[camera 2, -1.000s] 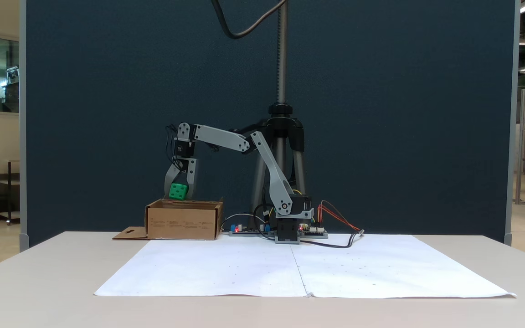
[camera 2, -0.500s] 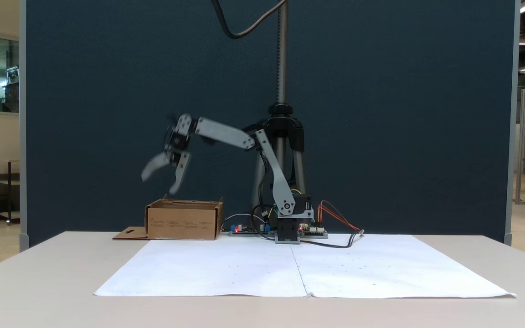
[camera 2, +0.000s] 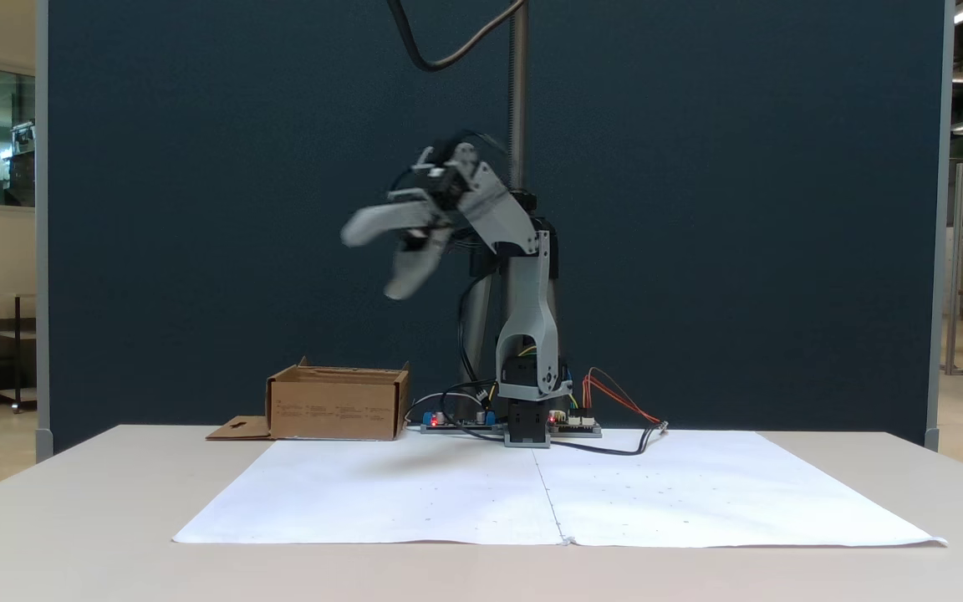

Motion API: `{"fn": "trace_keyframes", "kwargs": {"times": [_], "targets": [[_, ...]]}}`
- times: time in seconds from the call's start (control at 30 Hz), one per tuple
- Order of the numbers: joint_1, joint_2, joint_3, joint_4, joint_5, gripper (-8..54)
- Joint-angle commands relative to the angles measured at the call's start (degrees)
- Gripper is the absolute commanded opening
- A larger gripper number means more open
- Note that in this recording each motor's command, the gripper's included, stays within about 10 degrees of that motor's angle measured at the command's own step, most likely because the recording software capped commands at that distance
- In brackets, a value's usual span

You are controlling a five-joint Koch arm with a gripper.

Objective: Grasp a green dice and put it in the bin.

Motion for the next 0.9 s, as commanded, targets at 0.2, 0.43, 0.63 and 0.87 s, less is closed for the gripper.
{"fn": "trace_keyframes", "kwargs": {"times": [0.2,0.43,0.63,0.87], "targets": [[-24.7,14.9,20.0,-18.0,1.0,45.5],[-40.3,29.9,56.8,-36.1,-14.4,45.5],[-42.6,35.1,70.9,-51.4,-14.2,44.7],[-40.1,39.6,79.0,-65.9,-14.2,44.2]]}}
